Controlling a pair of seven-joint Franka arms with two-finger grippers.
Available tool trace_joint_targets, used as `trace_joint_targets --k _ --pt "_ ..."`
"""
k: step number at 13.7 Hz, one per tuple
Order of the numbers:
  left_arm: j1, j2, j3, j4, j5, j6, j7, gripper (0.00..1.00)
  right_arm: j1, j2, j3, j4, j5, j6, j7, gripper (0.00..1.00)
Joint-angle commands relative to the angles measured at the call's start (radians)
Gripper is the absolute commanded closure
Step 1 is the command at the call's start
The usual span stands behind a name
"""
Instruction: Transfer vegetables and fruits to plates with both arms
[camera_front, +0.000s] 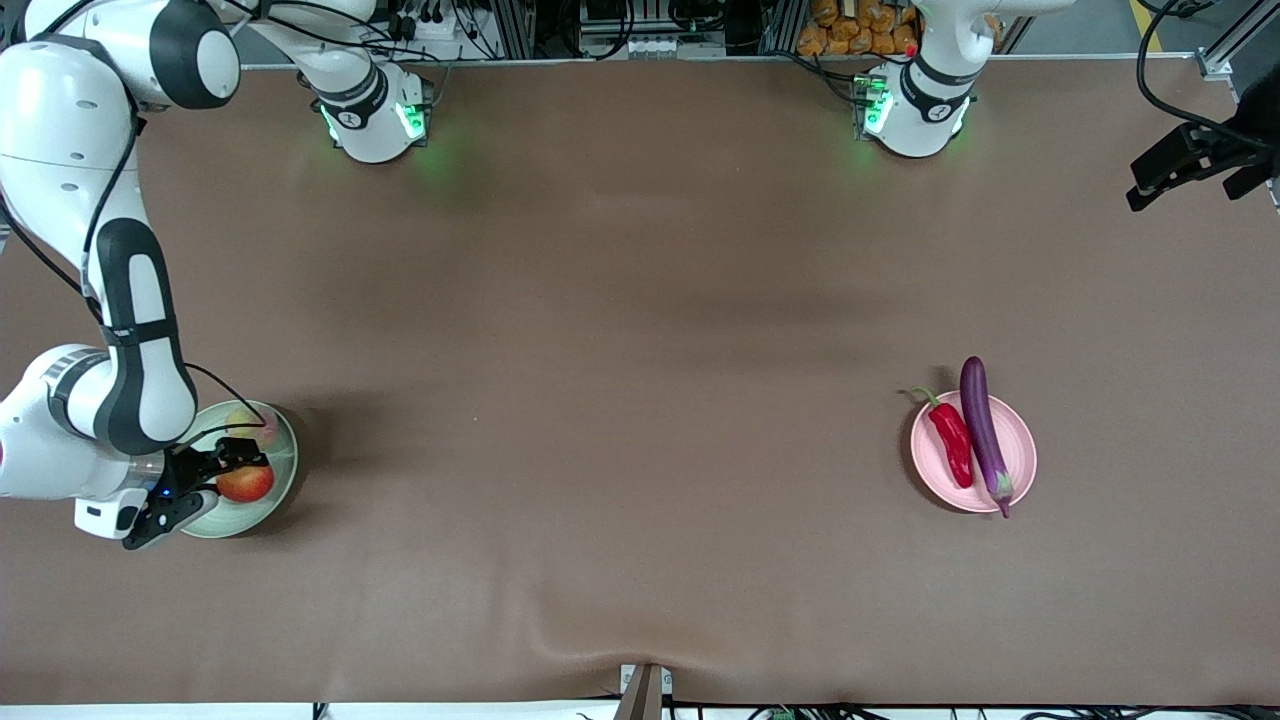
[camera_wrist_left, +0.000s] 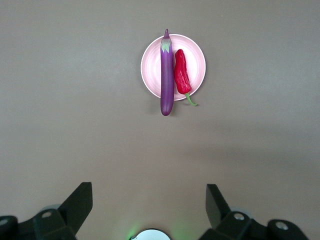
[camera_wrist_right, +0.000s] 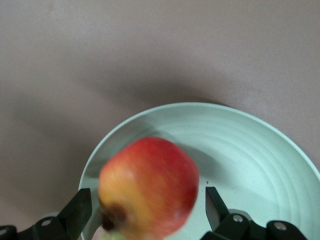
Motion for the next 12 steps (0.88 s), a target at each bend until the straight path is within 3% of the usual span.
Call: trace_joint_targets --k 1,4,8,12 --pt "0.003 -0.014 -0.002 -0.012 -0.022 0.006 0.014 0.00 0.001 -0.006 0.007 0.019 0.024 -0.009 -0.007 0.00" --pt "-0.008 -0.002 0.004 0.003 -0.020 -0.009 0.012 0.00 0.021 -0.021 0.006 0.118 0.022 -0.089 0.031 0.00" --pt "-0.014 0.032 0.002 0.072 -0.019 -0.040 0.001 0.00 0.091 -0.038 -0.002 0.258 0.013 -0.236 0.391 0.00" --pt "-0.013 0.075 -0.004 0.134 -0.010 -0.057 0.000 0.00 0.094 -0.182 0.003 0.287 0.004 -0.354 0.514 0.00"
